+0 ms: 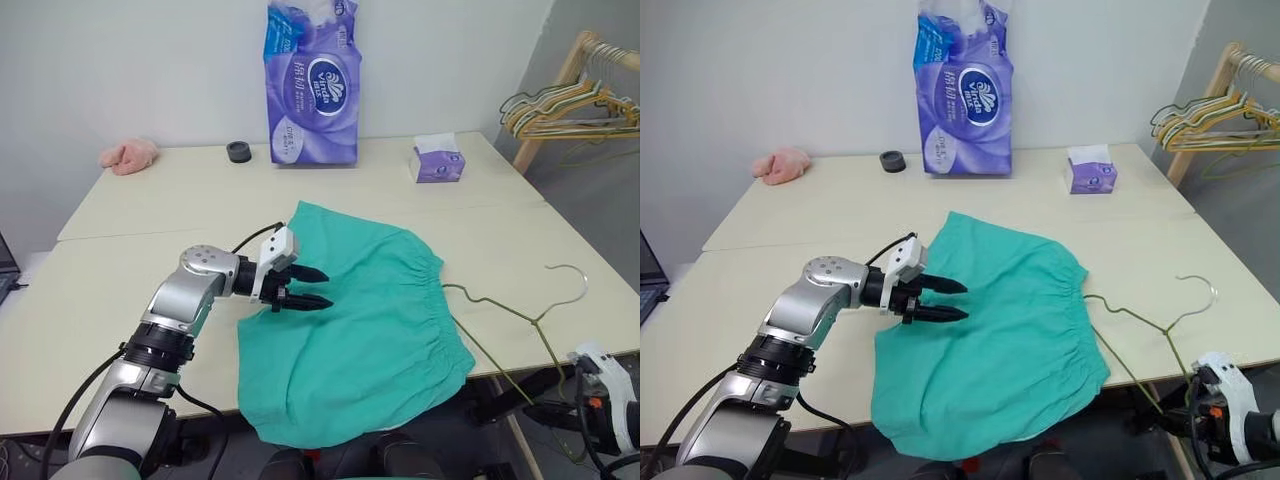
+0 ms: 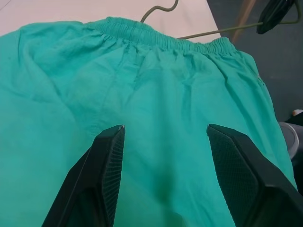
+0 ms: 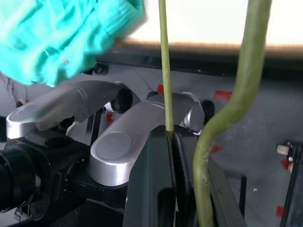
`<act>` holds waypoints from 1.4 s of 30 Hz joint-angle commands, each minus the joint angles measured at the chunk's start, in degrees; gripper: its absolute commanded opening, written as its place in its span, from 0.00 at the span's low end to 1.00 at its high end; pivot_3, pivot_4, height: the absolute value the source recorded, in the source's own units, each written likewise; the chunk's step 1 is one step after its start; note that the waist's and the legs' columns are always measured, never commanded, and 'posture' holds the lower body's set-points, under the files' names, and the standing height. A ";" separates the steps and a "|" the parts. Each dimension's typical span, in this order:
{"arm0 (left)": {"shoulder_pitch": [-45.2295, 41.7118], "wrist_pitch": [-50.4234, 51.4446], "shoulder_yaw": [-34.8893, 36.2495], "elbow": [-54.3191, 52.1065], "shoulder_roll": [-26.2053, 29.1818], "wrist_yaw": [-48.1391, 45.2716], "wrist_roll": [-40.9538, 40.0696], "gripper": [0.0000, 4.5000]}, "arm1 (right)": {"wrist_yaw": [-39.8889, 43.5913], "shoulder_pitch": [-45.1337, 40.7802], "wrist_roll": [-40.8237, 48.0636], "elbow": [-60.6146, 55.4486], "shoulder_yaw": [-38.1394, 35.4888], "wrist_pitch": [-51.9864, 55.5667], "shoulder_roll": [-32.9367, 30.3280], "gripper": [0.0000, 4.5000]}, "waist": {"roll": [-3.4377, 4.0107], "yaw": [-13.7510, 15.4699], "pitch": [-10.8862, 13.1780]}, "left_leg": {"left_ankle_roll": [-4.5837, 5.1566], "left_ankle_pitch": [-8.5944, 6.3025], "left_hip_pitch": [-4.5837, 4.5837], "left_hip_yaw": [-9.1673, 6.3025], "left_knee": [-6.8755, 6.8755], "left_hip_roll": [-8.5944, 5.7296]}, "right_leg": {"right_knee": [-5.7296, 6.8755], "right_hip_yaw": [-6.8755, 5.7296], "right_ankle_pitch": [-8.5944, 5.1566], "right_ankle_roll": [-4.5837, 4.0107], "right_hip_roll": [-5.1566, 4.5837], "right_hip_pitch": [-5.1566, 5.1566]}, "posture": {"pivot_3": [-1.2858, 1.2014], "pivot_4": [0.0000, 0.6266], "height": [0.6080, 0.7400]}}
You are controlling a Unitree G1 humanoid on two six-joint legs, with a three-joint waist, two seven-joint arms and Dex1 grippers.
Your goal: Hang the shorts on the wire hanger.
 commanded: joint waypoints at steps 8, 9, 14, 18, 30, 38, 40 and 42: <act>-3.66 -3.16 2.44 4.14 0.74 2.30 1.05 0.65 | 3.53 -15.21 1.46 9.11 13.41 -2.77 -4.75 0.00 | -0.07 0.01 0.05 | 0.00 0.00 -0.01 -0.04 -0.04 0.02 | 0.00 0.00 0.00 0.00 0.00 -0.04 | 0.46 0.11 1.00; -3.73 -3.23 2.46 4.23 0.77 2.36 1.05 0.65 | 3.62 -16.00 1.28 9.70 14.63 -3.06 -4.86 0.00 | -0.07 0.02 0.05 | 0.00 0.00 -0.03 -0.05 -0.06 0.02 | -0.01 0.01 0.00 0.00 -0.01 -0.06 | 0.46 0.11 1.00; -3.40 -3.21 3.05 3.67 1.60 2.78 1.10 0.65 | 3.56 -18.51 2.56 9.86 17.31 -2.17 -4.65 0.00 | -0.06 0.65 0.05 | 0.00 -0.01 -0.11 -0.15 -0.10 0.02 | -0.05 -0.01 0.00 0.00 -0.23 -0.10 | 0.47 0.11 1.00; -3.01 -2.99 3.16 3.09 1.97 3.05 1.00 0.65 | -1.06 -22.13 1.07 14.16 18.63 -0.18 -1.36 0.00 | -0.10 0.62 0.07 | 0.00 -0.01 -0.08 -0.19 -0.09 0.02 | -0.02 0.00 0.00 0.00 -0.26 -0.08 | 0.47 0.11 1.00; -3.61 -2.89 2.98 2.70 1.86 4.09 1.03 0.65 | -10.46 -39.65 2.88 27.84 14.34 8.66 12.44 0.00 | -0.04 0.59 0.08 | 0.00 0.00 -0.10 -0.28 -0.07 0.02 | 0.08 -0.01 0.19 -0.31 -0.29 -0.11 | 0.47 0.10 1.00; -4.14 -2.83 4.38 2.96 1.50 6.50 0.74 0.65 | -9.96 -42.59 0.02 24.21 20.23 0.48 12.08 0.00 | -0.01 0.70 0.07 | 0.00 -0.01 -0.17 -0.44 -0.11 -0.03 | 0.07 -0.14 0.19 -0.31 -0.34 -0.13 | 0.48 0.10 1.00; -4.05 -2.92 5.14 2.95 1.20 7.68 0.69 0.65 | -9.35 -43.45 -1.30 22.30 21.48 -3.14 10.92 0.00 | 0.00 0.67 0.08 | 0.00 -0.01 -0.17 -0.43 -0.10 -0.04 | 0.08 -0.13 0.19 -0.31 -0.34 -0.13 | 0.48 0.10 1.00; -4.45 -2.30 6.12 3.51 0.69 9.03 0.30 0.65 | -9.62 -44.30 -0.40 21.01 20.59 -3.21 11.07 0.00 | -0.01 0.58 0.08 | 0.00 -0.01 -0.16 -0.43 -0.10 -0.04 | 0.08 -0.14 0.20 -0.30 -0.35 -0.13 | 0.48 0.10 1.00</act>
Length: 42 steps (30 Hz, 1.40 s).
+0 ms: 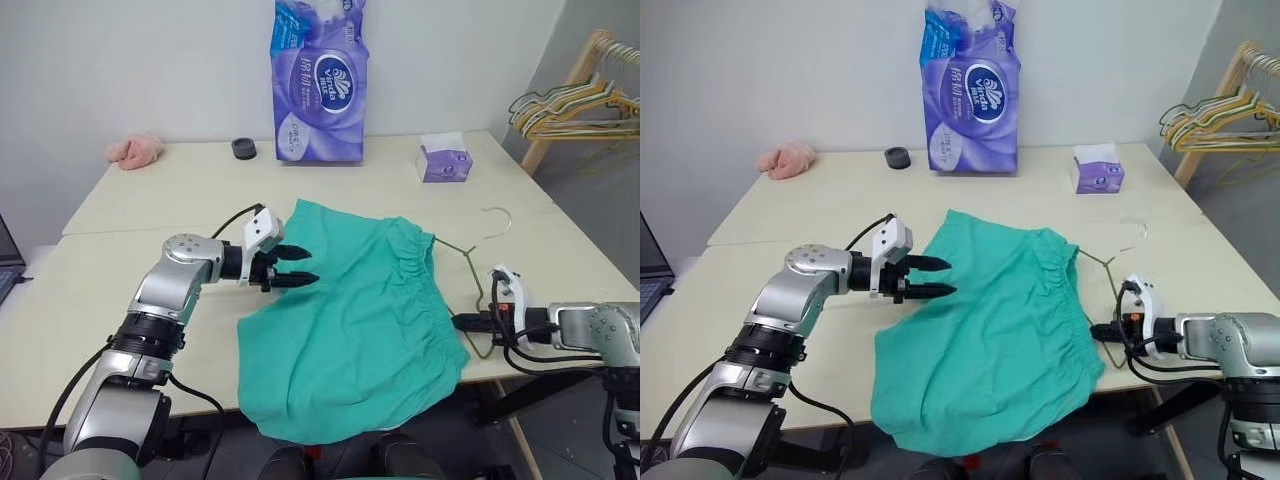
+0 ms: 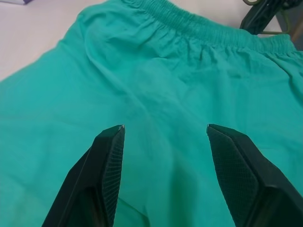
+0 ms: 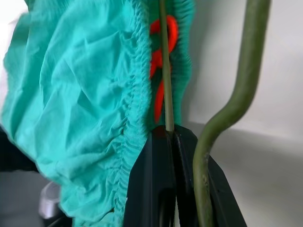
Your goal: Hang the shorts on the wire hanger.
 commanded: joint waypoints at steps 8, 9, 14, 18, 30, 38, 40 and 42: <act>-10.83 1.69 8.56 4.25 -1.63 4.95 -4.03 0.99 | 2.82 -1.26 -2.18 -17.80 6.75 -8.25 -6.54 0.00 | -0.02 0.09 0.01 | -0.01 0.00 -0.09 -0.23 -0.02 0.00 | -0.04 -0.22 0.00 0.01 0.00 0.00 | 0.47 0.10 1.00; -12.25 1.91 8.64 4.54 -1.35 3.92 -4.28 0.99 | 2.79 -1.15 -3.07 -19.07 8.16 -9.29 -7.04 0.00 | -0.02 0.08 0.01 | -0.01 0.00 -0.11 -0.24 -0.03 0.00 | -0.05 -0.24 0.00 0.01 0.00 -0.02 | 0.47 0.10 1.00; -15.13 0.88 4.05 2.80 1.35 -5.56 -3.17 0.99 | 3.88 -0.55 -8.87 -23.00 15.49 -15.49 -10.44 0.00 | -0.01 -0.09 0.01 | -0.02 -0.01 -0.10 -0.22 -0.07 -0.02 | -0.11 -0.24 -0.01 0.01 -0.01 -0.02 | 0.47 0.09 1.00; -14.97 -5.61 -1.63 2.42 2.90 -10.95 1.77 0.99 | 4.88 -1.06 -12.30 -24.74 19.17 -18.53 -12.06 0.00 | 0.00 -0.08 0.02 | -0.03 0.00 -0.07 -0.23 -0.07 -0.01 | -0.08 -0.24 -0.01 -0.01 0.00 -0.02 | 0.47 0.09 1.00; -13.67 -18.75 -5.91 11.77 -0.63 -12.09 8.86 0.99 | 7.00 -1.66 -19.14 -29.52 23.16 -23.83 -14.36 0.00 | 0.00 -0.16 0.02 | -0.02 0.00 -0.10 -0.22 -0.04 -0.01 | -0.09 -0.23 -0.02 -0.01 0.00 -0.03 | 0.46 0.09 1.00; -11.20 -20.95 -7.83 12.24 -3.20 -14.32 9.82 0.99 | 7.70 -2.88 -21.34 -31.89 24.14 -24.59 -13.59 0.00 | 0.00 -0.13 0.02 | -0.02 0.00 -0.10 -0.23 -0.01 -0.01 | -0.07 -0.23 -0.02 -0.01 -0.01 -0.02 | 0.46 0.10 1.00; -10.82 -20.21 -7.97 11.76 -3.42 -15.33 9.53 0.99 | 7.84 -3.01 -21.89 -31.98 24.23 -24.86 -13.55 0.00 | -0.01 -0.18 0.02 | -0.02 0.00 -0.10 -0.23 -0.01 -0.01 | -0.07 -0.23 -0.01 -0.01 -0.01 -0.03 | 0.46 0.10 1.00; -10.55 -19.38 -7.94 11.35 -3.70 -15.72 9.32 0.99 | 8.02 -3.09 -22.36 -32.06 24.19 -24.98 -13.37 0.00 | 0.00 -0.19 0.02 | -0.02 0.00 -0.10 -0.23 -0.01 -0.01 | -0.06 -0.24 -0.01 -0.02 0.00 -0.04 | 0.46 0.10 1.00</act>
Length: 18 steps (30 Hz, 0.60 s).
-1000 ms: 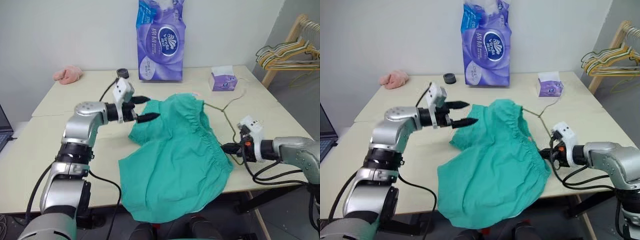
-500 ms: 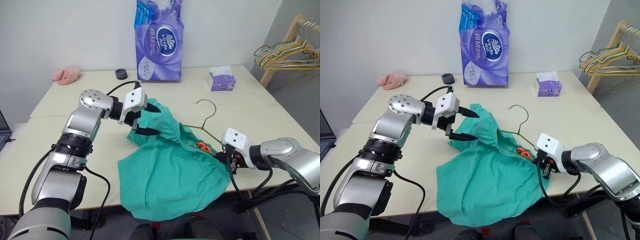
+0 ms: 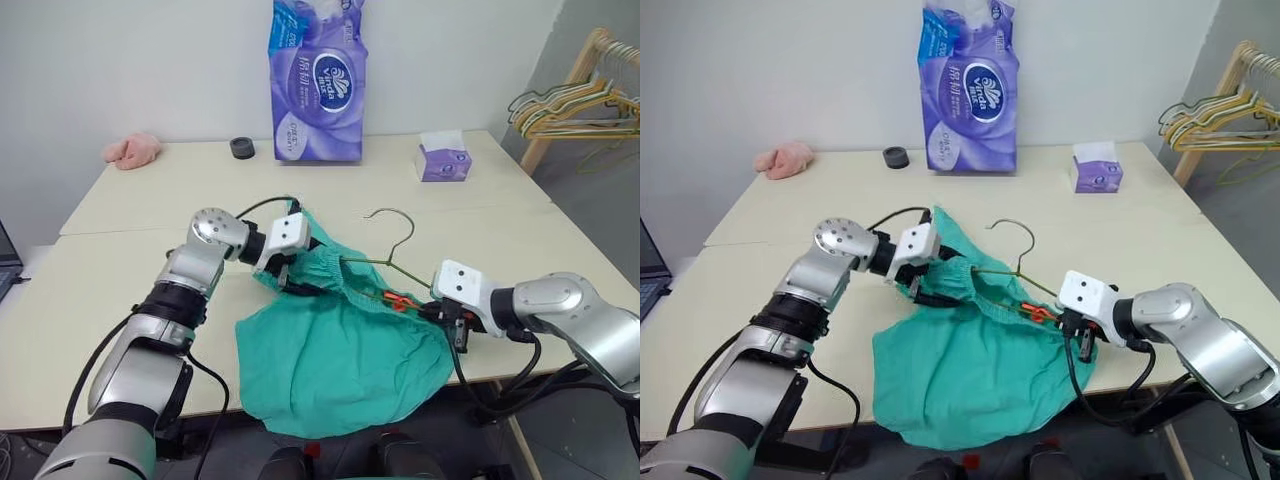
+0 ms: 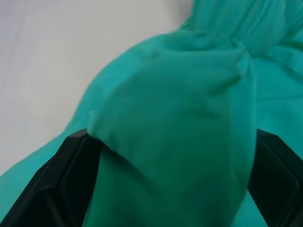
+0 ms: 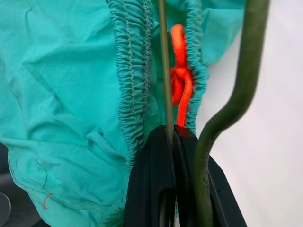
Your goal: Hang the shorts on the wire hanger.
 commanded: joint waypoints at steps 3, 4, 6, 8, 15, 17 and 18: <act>-0.42 1.35 0.31 -2.05 -0.93 -0.34 -0.81 0.86 | 0.84 -1.68 -1.05 -1.98 -0.33 -1.89 0.30 0.00 | 0.00 0.01 0.00 | 0.00 0.00 0.01 0.00 0.00 0.00 | 0.01 0.00 0.00 0.00 0.00 0.01 | 0.46 0.10 1.00; -0.52 1.56 0.36 -1.99 -1.13 -0.18 -0.81 0.80 | 0.98 -1.70 -1.23 -2.07 -0.29 -2.07 0.32 0.00 | 0.00 0.01 0.00 | 0.00 0.00 0.01 0.00 0.01 0.00 | 0.01 0.00 0.00 0.00 0.00 0.01 | 0.46 0.10 1.00; -0.71 2.14 0.62 -2.02 -1.58 0.38 -0.84 0.67 | 1.23 -1.66 -1.68 -2.21 -0.19 -2.58 0.31 0.00 | 0.00 0.01 0.00 | 0.00 0.00 0.00 0.00 0.03 0.00 | 0.01 0.00 0.00 0.00 0.00 0.01 | 0.46 0.10 1.00; -0.76 2.39 0.68 -2.19 -1.74 0.60 -0.76 0.54 | 1.44 -1.59 -2.19 -2.29 -0.10 -3.00 0.34 0.00 | 0.00 -0.05 0.00 | 0.00 0.00 0.01 0.00 0.03 0.00 | 0.01 0.00 0.00 0.00 0.00 0.01 | 0.46 0.10 1.00; -0.27 2.77 0.69 -3.28 -1.74 1.28 -0.33 0.09 | 2.51 -1.22 -3.95 -2.68 0.13 -5.49 0.67 0.00 | 0.00 -0.03 -0.01 | 0.00 0.00 0.01 0.00 0.03 0.00 | 0.03 0.01 0.00 0.00 0.00 0.01 | 0.46 0.09 1.00; -0.18 2.49 0.88 -3.29 -1.62 1.85 0.14 0.03 | 3.97 -0.62 -4.31 -3.22 0.12 -7.25 0.10 0.00 | 0.00 -0.02 0.00 | 0.00 0.00 0.01 0.00 0.03 0.00 | 0.03 0.00 0.00 -0.01 0.00 0.01 | 0.46 0.09 1.00; -0.18 2.30 0.91 -3.12 -1.56 2.03 0.37 0.03 | 4.41 -0.32 -4.56 -3.23 0.04 -7.90 -0.10 0.00 | 0.01 -0.02 -0.01 | 0.00 0.00 0.01 -0.01 0.03 0.00 | 0.04 0.00 0.00 0.00 0.00 0.01 | 0.46 0.08 1.00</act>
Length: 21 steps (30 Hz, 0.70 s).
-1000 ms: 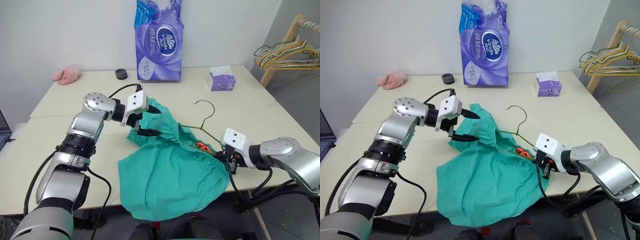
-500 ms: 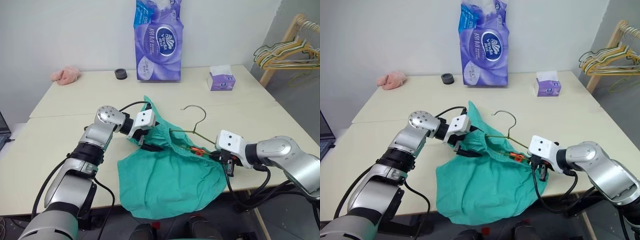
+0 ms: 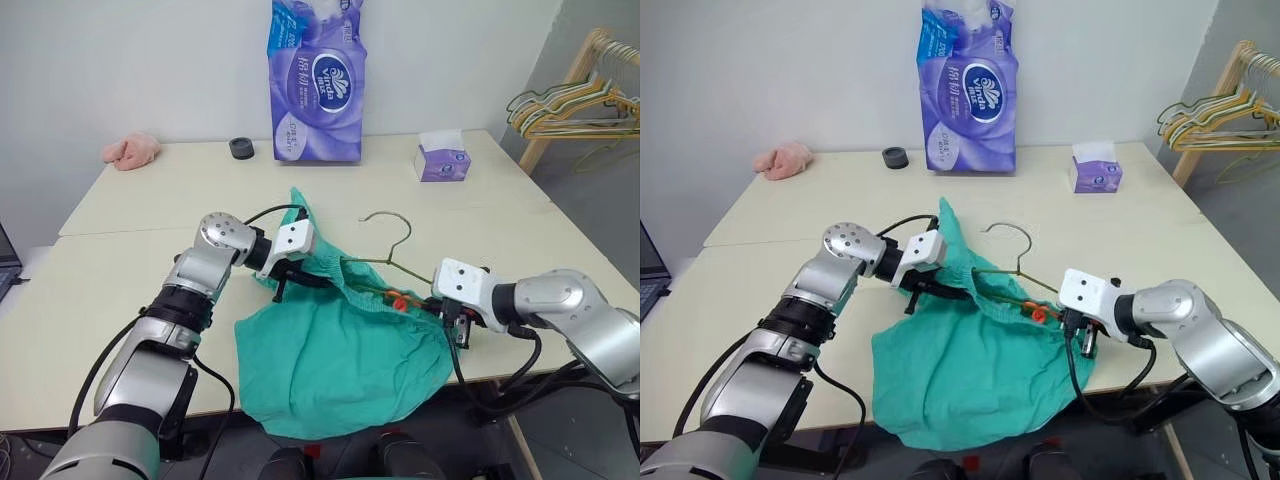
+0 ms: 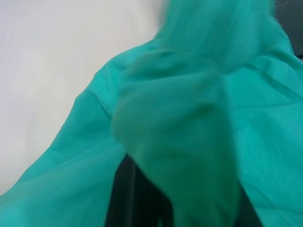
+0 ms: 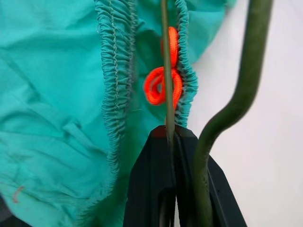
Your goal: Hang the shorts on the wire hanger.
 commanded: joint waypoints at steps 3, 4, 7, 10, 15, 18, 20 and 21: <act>-0.79 -0.78 0.79 -0.63 0.15 2.91 1.04 0.03 | 3.13 0.02 -0.92 -2.77 -0.01 -7.34 -0.62 0.12 | 0.00 -0.01 0.00 | 0.00 0.00 0.00 0.00 0.00 0.00 | 0.01 0.00 0.00 0.00 0.00 0.00 | 0.46 0.08 1.00; -0.60 -1.00 0.74 -0.65 0.34 2.87 1.22 0.03 | 3.46 0.33 -1.43 -2.37 -0.24 -8.27 -1.00 0.17 | 0.00 -0.03 -0.01 | 0.00 0.00 0.01 0.01 0.00 0.00 | 0.01 0.01 0.00 0.00 0.00 0.00 | 0.46 0.08 1.00; -0.14 -1.71 0.70 -0.44 1.07 3.06 1.98 0.03 | 4.87 1.44 -1.78 -1.24 -2.69 -10.06 -2.84 0.39 | 0.00 0.00 -0.01 | 0.00 0.00 0.00 0.01 0.02 0.00 | 0.01 0.00 0.00 0.00 0.00 0.01 | 0.46 0.08 1.00; -0.16 -1.79 1.05 0.25 1.56 3.60 2.12 0.02 | 6.40 4.21 -1.21 0.86 -7.93 -10.91 -6.46 0.63 | 0.00 0.05 -0.01 | 0.00 0.00 0.00 0.01 0.03 0.00 | 0.01 0.00 0.00 0.00 0.00 0.01 | 0.46 0.08 1.00; 0.40 -2.11 1.12 0.63 2.19 4.23 2.35 0.00 | 7.18 15.09 -1.29 6.72 -21.47 -12.40 -11.99 0.99 | -0.01 0.28 -0.01 | 0.00 0.00 0.01 0.02 0.05 -0.02 | 0.00 -0.01 0.00 0.00 -0.01 0.05 | 0.46 0.08 1.00; 0.56 -2.22 0.92 0.82 2.33 4.49 2.37 0.00 | 6.11 23.61 -1.09 8.09 -29.29 -12.20 -10.71 0.99 | -0.02 0.31 -0.02 | 0.00 0.00 0.03 0.01 0.05 -0.02 | 0.02 -0.02 0.00 0.00 0.00 0.08 | 0.46 0.09 1.00; 0.43 -2.34 0.90 1.12 2.29 4.53 2.45 0.00 | 5.27 27.68 1.95 6.28 -33.17 -9.49 -6.81 0.99 | -0.04 0.30 -0.03 | 0.00 0.00 0.02 0.01 0.06 -0.01 | 0.04 0.00 0.00 0.00 0.01 0.07 | 0.46 0.09 1.00; 0.32 -2.45 0.88 1.36 2.26 4.55 2.50 0.00 | 4.73 29.50 4.62 4.57 -35.20 -7.06 -3.89 0.99 | -0.05 0.29 -0.04 | 0.01 0.00 0.03 0.01 0.05 -0.01 | 0.04 0.01 0.00 0.01 0.02 0.07 | 0.45 0.09 1.00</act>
